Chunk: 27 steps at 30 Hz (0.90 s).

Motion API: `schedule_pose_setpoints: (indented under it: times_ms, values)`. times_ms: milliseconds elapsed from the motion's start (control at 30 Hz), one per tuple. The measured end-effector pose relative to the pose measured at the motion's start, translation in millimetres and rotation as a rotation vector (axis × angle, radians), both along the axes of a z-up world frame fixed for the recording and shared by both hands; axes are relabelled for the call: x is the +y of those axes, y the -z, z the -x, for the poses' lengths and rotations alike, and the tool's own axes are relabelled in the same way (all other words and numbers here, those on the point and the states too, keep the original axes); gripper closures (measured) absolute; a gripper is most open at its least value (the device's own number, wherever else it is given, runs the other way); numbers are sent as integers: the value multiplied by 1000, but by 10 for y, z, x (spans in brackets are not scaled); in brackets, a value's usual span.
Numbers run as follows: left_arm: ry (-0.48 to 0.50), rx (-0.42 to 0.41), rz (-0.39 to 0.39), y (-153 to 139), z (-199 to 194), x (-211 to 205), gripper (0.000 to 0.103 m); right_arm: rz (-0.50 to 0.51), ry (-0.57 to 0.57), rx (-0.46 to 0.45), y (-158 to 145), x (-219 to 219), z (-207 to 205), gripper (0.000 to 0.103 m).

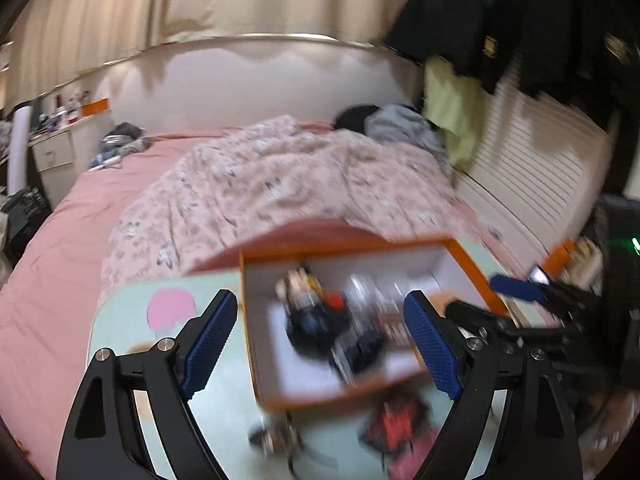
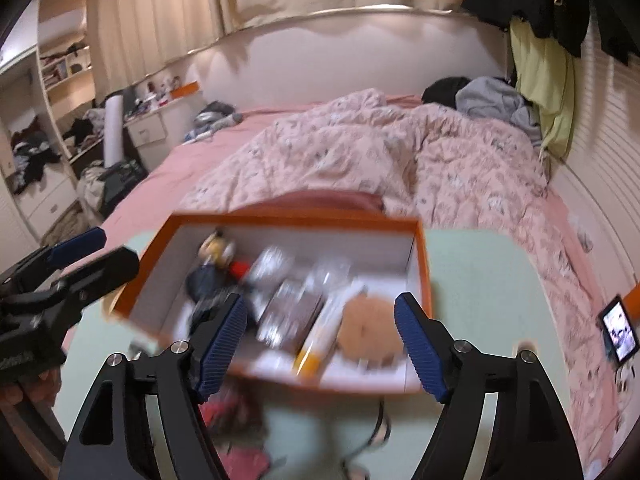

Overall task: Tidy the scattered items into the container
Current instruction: 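Carry the heart piece and figurine into the orange box and open both tools, then withdraw both tools from the box toward the remaining items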

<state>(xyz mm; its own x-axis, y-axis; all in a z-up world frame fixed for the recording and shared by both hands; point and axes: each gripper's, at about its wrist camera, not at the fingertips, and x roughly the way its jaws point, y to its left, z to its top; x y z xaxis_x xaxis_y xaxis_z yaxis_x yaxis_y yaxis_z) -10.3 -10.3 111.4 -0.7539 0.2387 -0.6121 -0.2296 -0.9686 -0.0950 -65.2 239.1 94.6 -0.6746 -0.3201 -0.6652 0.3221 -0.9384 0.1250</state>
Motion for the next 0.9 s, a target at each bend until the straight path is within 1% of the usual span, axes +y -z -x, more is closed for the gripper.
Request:
schedule_pose_setpoints:
  times_ms: [67,133,200,300,333,500,567,633,667,700,767,800,833,900]
  values:
    - [16,-26,2,108,-241,-11,18,-15,-12,-14,71,13,-197,24]
    - [18,-50,3,242,-422,-21,18,-34,-22,-41,203,27,-392,22]
    - [-2,-83,21,416,-572,-17,18,-53,-20,-62,333,42,-522,22]
    - [-37,-98,29,627,-698,-4,18,-112,4,-85,525,47,-650,22]
    - [-50,-98,39,682,-717,6,18,-134,9,-106,594,39,-654,22]
    - [-82,-116,158,868,-687,91,18,-163,28,-188,784,30,-579,22]
    - [-91,-127,180,937,-688,107,18,-160,26,-198,812,33,-586,15]
    - [-89,-145,203,1005,-670,129,18,-169,18,-205,828,22,-592,2]
    - [-89,-144,215,1021,-667,144,17,-176,13,-212,842,10,-586,0]
    - [-91,-141,225,1022,-665,155,16,-181,12,-210,842,6,-589,0]
    - [-97,-144,239,1025,-649,161,8,-178,11,-209,855,5,-588,0]
    - [-100,-147,240,1029,-639,158,6,-178,11,-210,857,5,-584,0]
    - [-101,-153,239,1037,-628,153,0,-178,10,-210,856,6,-580,0]
    - [-88,-161,224,1054,-613,140,0,-179,10,-209,855,9,-572,0]
